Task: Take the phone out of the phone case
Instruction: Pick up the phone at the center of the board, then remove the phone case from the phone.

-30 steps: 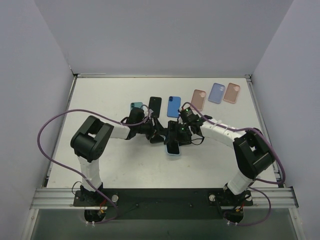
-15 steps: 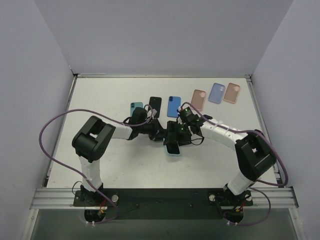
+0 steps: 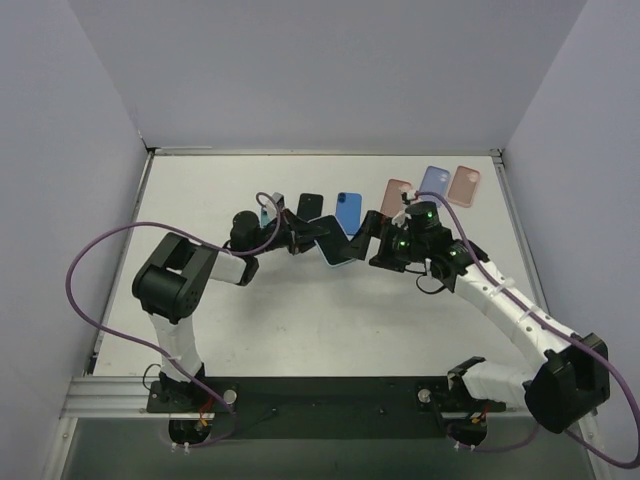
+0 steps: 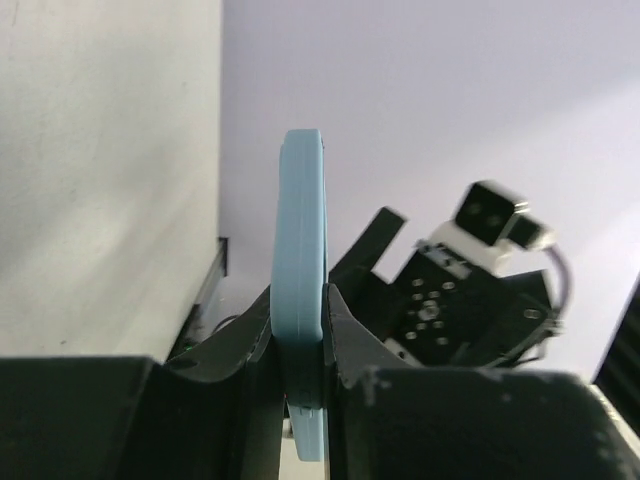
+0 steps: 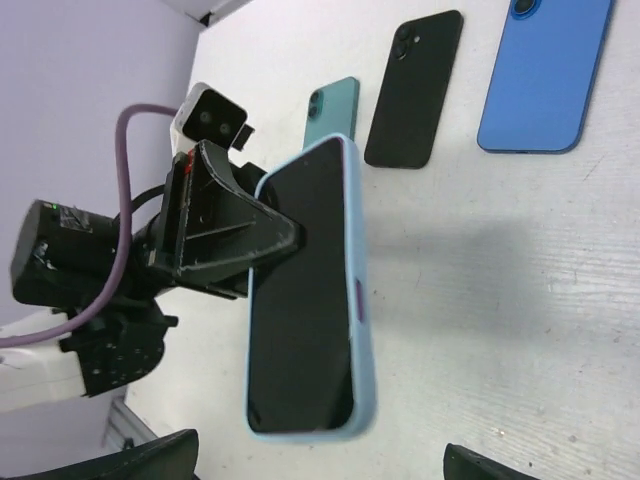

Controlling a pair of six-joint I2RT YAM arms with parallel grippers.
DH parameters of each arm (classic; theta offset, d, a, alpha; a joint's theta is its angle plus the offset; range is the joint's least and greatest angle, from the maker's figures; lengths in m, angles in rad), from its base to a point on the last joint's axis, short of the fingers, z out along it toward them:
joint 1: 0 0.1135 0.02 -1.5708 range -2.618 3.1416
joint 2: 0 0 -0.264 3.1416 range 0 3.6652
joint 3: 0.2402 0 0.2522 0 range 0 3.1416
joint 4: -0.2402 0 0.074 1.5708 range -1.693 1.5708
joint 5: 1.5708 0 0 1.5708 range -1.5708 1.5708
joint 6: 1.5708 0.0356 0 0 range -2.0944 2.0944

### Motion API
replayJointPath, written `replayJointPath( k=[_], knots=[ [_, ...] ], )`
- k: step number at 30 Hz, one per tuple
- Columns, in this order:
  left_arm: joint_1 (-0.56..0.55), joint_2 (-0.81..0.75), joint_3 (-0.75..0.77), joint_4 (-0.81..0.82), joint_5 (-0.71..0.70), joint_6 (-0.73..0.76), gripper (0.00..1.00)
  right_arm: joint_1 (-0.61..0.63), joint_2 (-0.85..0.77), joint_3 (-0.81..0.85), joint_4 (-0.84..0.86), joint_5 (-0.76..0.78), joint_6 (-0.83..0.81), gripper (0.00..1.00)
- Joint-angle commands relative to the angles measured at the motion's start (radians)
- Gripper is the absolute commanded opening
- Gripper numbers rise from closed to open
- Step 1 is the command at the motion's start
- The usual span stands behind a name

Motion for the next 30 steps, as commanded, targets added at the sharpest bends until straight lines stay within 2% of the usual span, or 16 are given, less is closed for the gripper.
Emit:
replayJointPath(
  k=[1, 2, 4, 5, 9, 14, 18, 21, 22, 25, 28, 30],
  knots=[
    [0.048, 0.022, 0.001, 0.629, -0.037, -0.281, 0.0, -0.056, -0.106, -0.118, 0.173, -0.109, 0.192, 0.99],
    [0.054, -0.001, 0.002, 0.62, -0.037, -0.27, 0.0, -0.069, -0.117, -0.139, 0.278, -0.122, 0.23, 0.89],
    [0.061, -0.026, 0.004, 0.579, -0.035, -0.238, 0.0, -0.091, -0.131, -0.182, 0.369, -0.146, 0.316, 0.77],
    [0.069, -0.047, 0.01, 0.571, -0.034, -0.234, 0.0, -0.093, -0.129, -0.182, 0.4, -0.151, 0.332, 0.65],
    [0.077, -0.078, 0.027, 0.539, -0.022, -0.223, 0.0, -0.093, -0.098, -0.187, 0.492, -0.186, 0.413, 0.44],
    [0.081, -0.089, 0.016, 0.548, -0.026, -0.227, 0.0, -0.088, -0.017, -0.215, 0.733, -0.249, 0.575, 0.42],
    [0.083, -0.092, -0.002, 0.571, -0.034, -0.246, 0.0, -0.079, 0.018, -0.207, 0.747, -0.247, 0.588, 0.35],
    [0.086, -0.101, -0.01, 0.573, -0.037, -0.246, 0.0, -0.083, 0.02, -0.218, 0.755, -0.241, 0.591, 0.27],
    [0.089, -0.102, -0.011, 0.571, -0.035, -0.247, 0.0, -0.083, 0.018, -0.219, 0.758, -0.237, 0.594, 0.17],
    [0.094, -0.112, -0.011, 0.573, -0.035, -0.249, 0.0, -0.083, 0.011, -0.236, 0.764, -0.226, 0.612, 0.0],
    [0.097, -0.121, -0.008, 0.573, -0.037, -0.25, 0.0, -0.083, 0.006, -0.271, 0.828, -0.214, 0.684, 0.0],
    [0.098, -0.13, -0.001, 0.576, -0.038, -0.253, 0.0, -0.085, 0.029, -0.293, 1.021, -0.235, 0.765, 0.0]
  ],
)
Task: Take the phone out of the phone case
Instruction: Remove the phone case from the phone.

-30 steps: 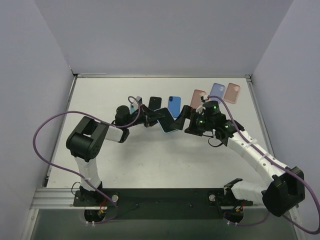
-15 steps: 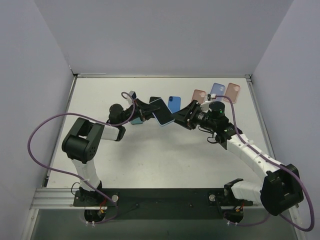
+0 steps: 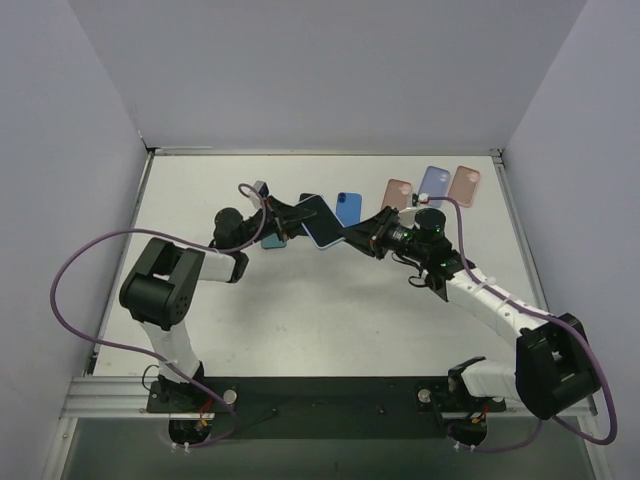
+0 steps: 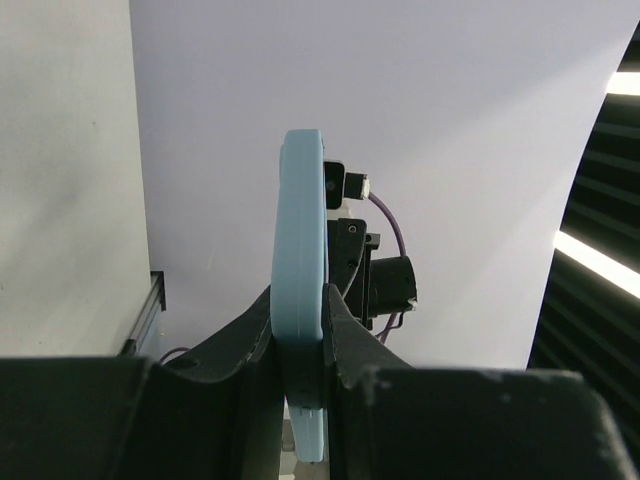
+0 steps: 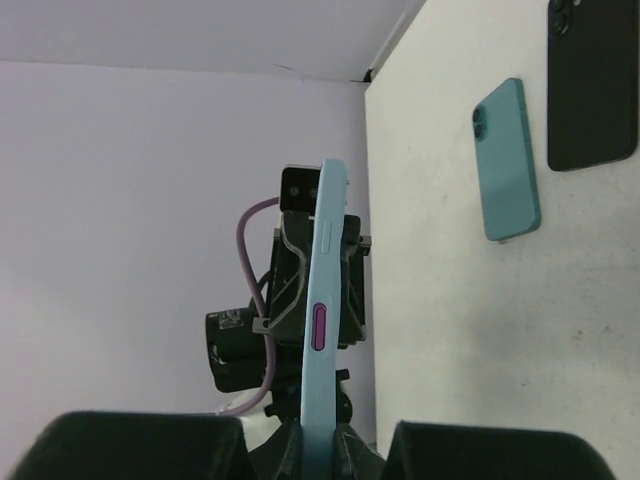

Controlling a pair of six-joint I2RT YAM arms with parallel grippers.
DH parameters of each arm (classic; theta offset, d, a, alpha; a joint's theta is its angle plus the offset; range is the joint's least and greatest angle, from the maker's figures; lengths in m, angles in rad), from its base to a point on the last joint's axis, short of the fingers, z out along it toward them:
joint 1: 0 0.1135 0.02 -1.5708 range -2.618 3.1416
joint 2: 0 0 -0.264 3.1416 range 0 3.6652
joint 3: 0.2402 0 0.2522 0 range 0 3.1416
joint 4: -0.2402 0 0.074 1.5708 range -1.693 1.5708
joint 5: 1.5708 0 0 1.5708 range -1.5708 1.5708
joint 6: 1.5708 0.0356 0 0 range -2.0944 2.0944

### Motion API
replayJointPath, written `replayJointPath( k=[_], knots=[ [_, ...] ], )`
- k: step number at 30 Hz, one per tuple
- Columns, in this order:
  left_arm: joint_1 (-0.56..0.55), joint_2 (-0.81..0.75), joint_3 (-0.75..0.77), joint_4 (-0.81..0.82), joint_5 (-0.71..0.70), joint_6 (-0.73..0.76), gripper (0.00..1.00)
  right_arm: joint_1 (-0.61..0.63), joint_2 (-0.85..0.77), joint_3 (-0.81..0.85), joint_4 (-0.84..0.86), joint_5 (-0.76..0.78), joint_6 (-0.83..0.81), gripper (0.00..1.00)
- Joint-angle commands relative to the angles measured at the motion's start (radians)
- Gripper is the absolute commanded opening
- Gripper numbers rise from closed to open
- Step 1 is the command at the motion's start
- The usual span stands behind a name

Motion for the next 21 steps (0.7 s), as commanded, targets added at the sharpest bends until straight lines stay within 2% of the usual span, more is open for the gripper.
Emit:
replayJointPath(
  k=[1, 2, 6, 10, 15, 21],
  knots=[
    [0.009, -0.072, 0.021, 0.371, -0.01, -0.023, 0.0, 0.012, 0.035, -0.041, 0.37, -0.026, 0.183, 0.0],
    [0.009, -0.078, 0.027, 0.371, -0.013, -0.026, 0.0, 0.018, 0.054, -0.04, 0.516, -0.026, 0.281, 0.0],
    [0.011, -0.095, 0.05, 0.427, -0.047, -0.081, 0.0, 0.029, 0.146, -0.014, 0.77, 0.024, 0.461, 0.0],
    [0.02, -0.162, 0.076, 0.427, -0.065, -0.081, 0.0, 0.029, 0.314, 0.051, 1.114, 0.123, 0.704, 0.0],
    [0.048, -0.229, 0.108, 0.427, -0.061, -0.052, 0.0, 0.04, 0.358, 0.155, 1.116, 0.149, 0.742, 0.0],
    [0.075, -0.307, 0.152, 0.425, -0.067, -0.017, 0.0, 0.069, 0.417, 0.249, 1.118, 0.259, 0.857, 0.0]
  ],
)
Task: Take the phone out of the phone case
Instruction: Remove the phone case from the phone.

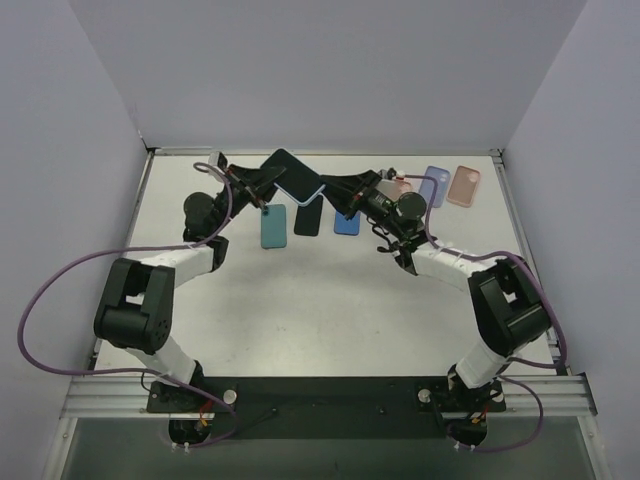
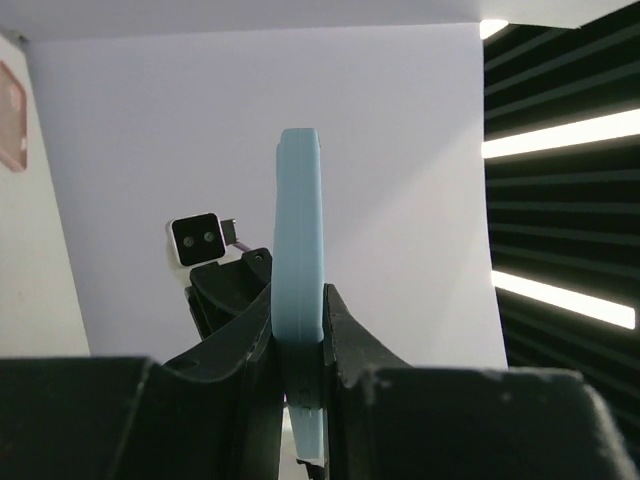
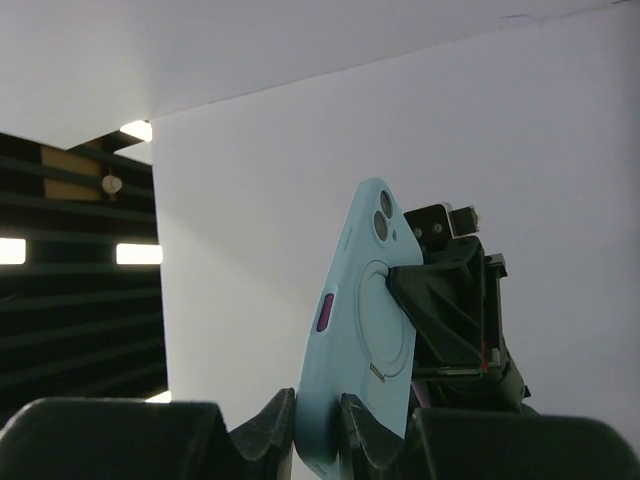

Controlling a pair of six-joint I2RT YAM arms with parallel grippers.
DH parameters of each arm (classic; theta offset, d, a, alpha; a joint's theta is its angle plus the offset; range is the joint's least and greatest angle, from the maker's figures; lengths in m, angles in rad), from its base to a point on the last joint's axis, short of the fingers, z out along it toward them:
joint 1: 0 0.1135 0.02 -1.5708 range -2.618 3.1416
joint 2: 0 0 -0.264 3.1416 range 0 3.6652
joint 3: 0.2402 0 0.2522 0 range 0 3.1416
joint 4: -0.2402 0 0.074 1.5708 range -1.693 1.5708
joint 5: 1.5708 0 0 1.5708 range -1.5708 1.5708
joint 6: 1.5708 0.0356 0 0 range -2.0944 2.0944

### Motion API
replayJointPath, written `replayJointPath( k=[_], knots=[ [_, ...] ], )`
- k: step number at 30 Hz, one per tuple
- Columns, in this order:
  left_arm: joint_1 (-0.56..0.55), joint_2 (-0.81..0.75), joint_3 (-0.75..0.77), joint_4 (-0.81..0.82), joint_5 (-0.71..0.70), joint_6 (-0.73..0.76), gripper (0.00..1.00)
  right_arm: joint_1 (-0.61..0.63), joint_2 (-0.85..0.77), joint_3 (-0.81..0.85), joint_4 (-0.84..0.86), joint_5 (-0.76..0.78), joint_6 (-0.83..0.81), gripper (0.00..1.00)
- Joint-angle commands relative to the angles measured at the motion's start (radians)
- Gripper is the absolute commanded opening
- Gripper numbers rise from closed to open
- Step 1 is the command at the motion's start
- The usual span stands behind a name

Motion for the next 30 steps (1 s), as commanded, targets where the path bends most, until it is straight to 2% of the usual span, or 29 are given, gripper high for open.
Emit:
replayJointPath(
  k=[1, 6, 15, 23, 30],
  knots=[
    [-0.021, -0.126, 0.139, 0.501, 0.128, 0.001, 0.0, 0.026, 0.055, 0.11, 0.39, 0.22, 0.26, 0.0],
    [-0.016, -0.12, 0.281, 0.501, 0.156, -0.025, 0.0, 0.056, 0.127, 0.303, 0.39, 0.277, 0.306, 0.0],
    [-0.007, -0.11, 0.517, 0.496, 0.17, -0.064, 0.0, 0.075, 0.204, 0.485, 0.39, 0.336, 0.352, 0.0],
    [-0.011, -0.142, 0.56, 0.495, 0.086, -0.048, 0.0, 0.124, 0.29, 0.658, 0.39, 0.39, 0.378, 0.0],
    [-0.011, -0.179, 0.542, 0.496, 0.006, -0.022, 0.0, 0.156, 0.353, 0.704, 0.39, 0.403, 0.398, 0.0]
  ],
)
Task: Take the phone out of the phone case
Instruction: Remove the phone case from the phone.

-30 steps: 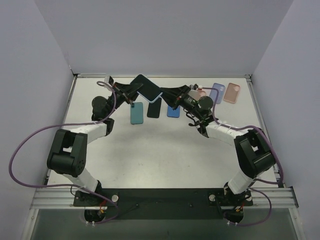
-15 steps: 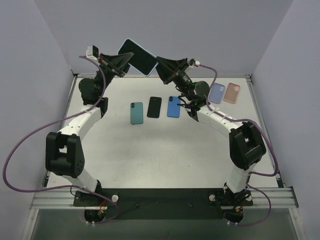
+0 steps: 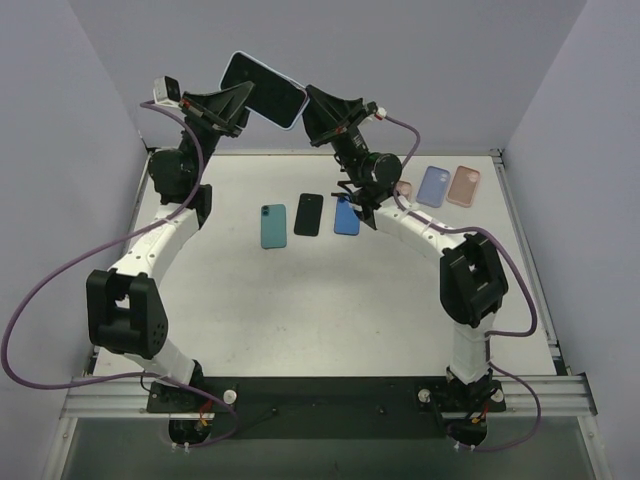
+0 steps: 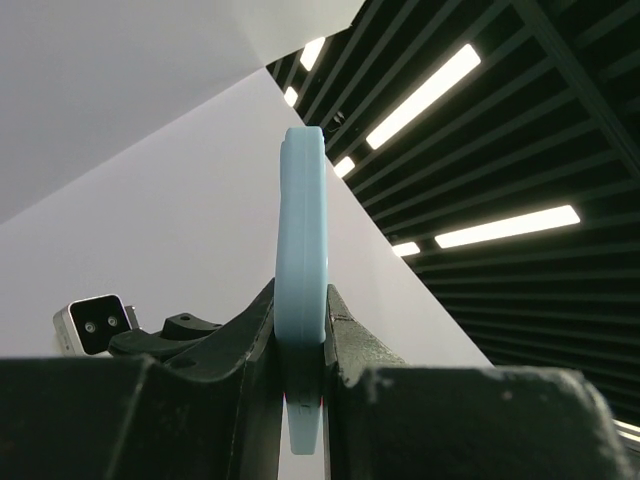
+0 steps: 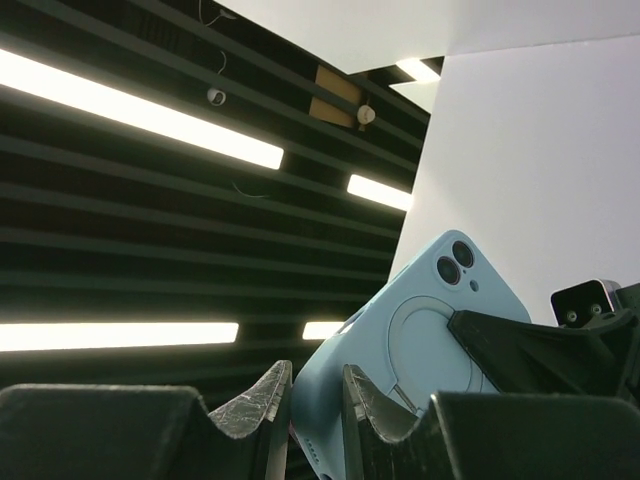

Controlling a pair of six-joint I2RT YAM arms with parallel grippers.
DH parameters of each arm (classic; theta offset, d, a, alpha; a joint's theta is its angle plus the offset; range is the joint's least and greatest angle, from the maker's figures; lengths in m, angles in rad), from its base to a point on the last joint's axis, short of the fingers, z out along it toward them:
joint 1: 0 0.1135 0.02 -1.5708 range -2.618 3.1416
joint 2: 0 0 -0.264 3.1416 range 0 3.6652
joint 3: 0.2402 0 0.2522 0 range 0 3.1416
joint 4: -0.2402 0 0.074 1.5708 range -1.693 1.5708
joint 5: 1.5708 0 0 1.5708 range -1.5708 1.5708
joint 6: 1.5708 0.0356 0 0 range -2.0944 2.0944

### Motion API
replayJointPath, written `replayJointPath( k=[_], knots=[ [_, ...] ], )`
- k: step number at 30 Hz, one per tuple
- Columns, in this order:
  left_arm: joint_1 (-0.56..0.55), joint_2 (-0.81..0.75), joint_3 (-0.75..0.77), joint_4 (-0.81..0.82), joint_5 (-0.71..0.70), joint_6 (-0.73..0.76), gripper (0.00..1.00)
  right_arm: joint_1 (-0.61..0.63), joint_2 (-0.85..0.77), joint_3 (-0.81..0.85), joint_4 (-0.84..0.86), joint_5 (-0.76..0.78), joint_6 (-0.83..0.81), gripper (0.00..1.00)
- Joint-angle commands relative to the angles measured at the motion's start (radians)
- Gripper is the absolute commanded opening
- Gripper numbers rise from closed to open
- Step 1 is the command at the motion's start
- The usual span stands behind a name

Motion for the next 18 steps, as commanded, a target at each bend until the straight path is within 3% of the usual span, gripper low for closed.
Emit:
replayJointPath(
  k=[1, 8, 13, 16, 18],
  knots=[
    [-0.061, -0.127, 0.054, 0.531, 0.134, -0.082, 0.0, 0.02, 0.074, 0.02, 0.196, 0.084, 0.297, 0.0],
    [-0.065, -0.131, 0.074, 0.531, 0.108, -0.094, 0.0, 0.024, 0.082, -0.032, 0.196, 0.053, 0.274, 0.0],
    [-0.065, -0.126, 0.077, 0.531, 0.094, -0.114, 0.0, 0.009, 0.068, -0.104, 0.176, -0.086, 0.214, 0.0],
    [-0.066, -0.129, 0.06, 0.531, 0.094, -0.125, 0.0, -0.029, -0.051, -0.25, 0.048, -0.219, 0.043, 0.0],
    [-0.065, -0.131, 0.057, 0.525, 0.108, -0.131, 0.0, -0.063, -0.128, -0.362, -0.18, -0.264, -0.171, 0.0]
  ],
)
